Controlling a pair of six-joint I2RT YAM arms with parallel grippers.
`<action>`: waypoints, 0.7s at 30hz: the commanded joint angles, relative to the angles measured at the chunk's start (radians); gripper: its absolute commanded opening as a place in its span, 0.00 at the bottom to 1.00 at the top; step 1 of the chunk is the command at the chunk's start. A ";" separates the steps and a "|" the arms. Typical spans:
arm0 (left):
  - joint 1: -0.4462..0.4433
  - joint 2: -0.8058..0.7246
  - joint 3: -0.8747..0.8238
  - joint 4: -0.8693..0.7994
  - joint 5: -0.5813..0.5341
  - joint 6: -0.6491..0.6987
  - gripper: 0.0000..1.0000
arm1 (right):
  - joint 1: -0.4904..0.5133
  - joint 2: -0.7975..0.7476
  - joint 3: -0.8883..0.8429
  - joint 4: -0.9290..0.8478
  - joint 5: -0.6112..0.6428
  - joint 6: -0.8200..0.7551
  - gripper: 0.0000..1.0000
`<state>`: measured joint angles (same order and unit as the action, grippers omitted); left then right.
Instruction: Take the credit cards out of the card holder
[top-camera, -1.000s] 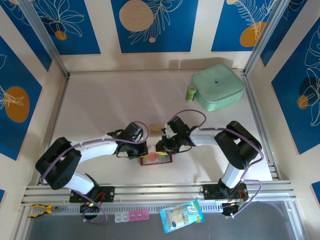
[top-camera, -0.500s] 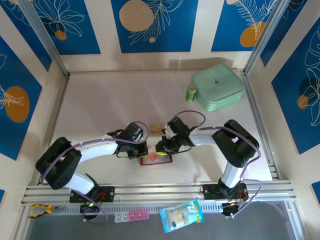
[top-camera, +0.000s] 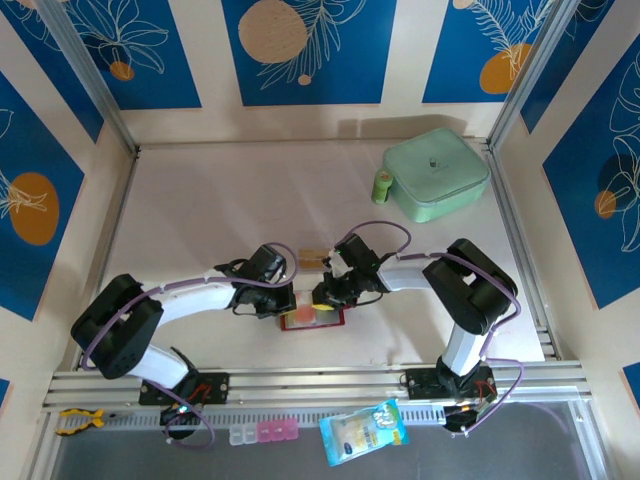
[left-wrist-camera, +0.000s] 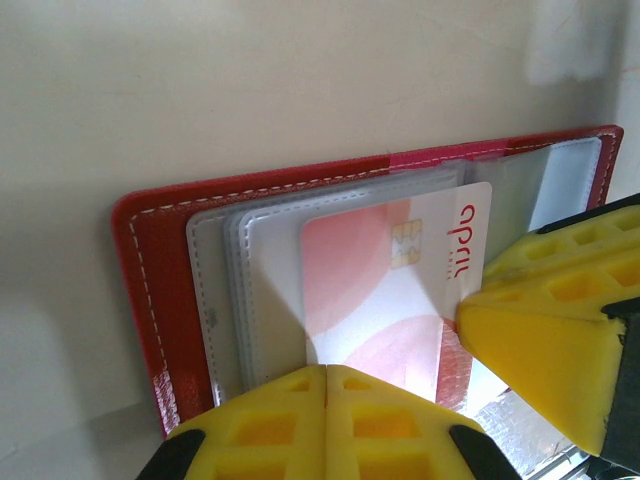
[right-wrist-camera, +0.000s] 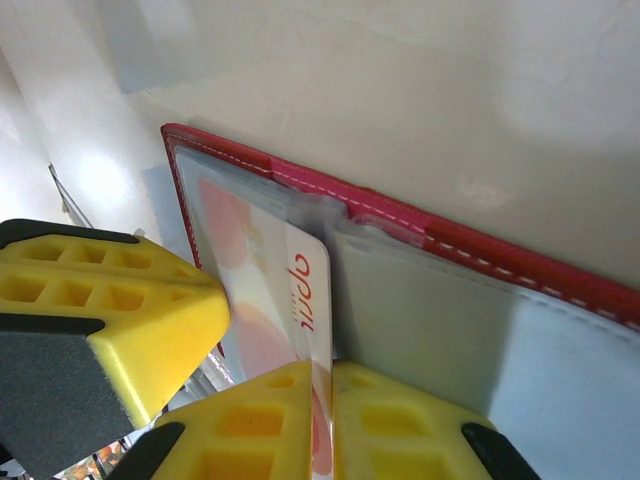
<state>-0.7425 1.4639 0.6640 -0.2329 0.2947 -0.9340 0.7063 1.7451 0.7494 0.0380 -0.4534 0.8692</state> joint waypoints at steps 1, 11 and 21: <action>-0.006 0.014 0.000 -0.040 -0.003 0.004 0.02 | -0.005 -0.005 -0.018 -0.016 -0.012 0.000 0.10; -0.006 0.018 -0.007 -0.042 -0.007 0.008 0.02 | -0.043 -0.078 -0.021 -0.122 0.017 -0.064 0.07; -0.007 0.018 -0.006 -0.038 -0.005 0.010 0.02 | -0.077 -0.143 0.013 -0.300 0.088 -0.168 0.06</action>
<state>-0.7425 1.4685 0.6640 -0.2340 0.2947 -0.9340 0.6342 1.6279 0.7441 -0.1535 -0.4080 0.7547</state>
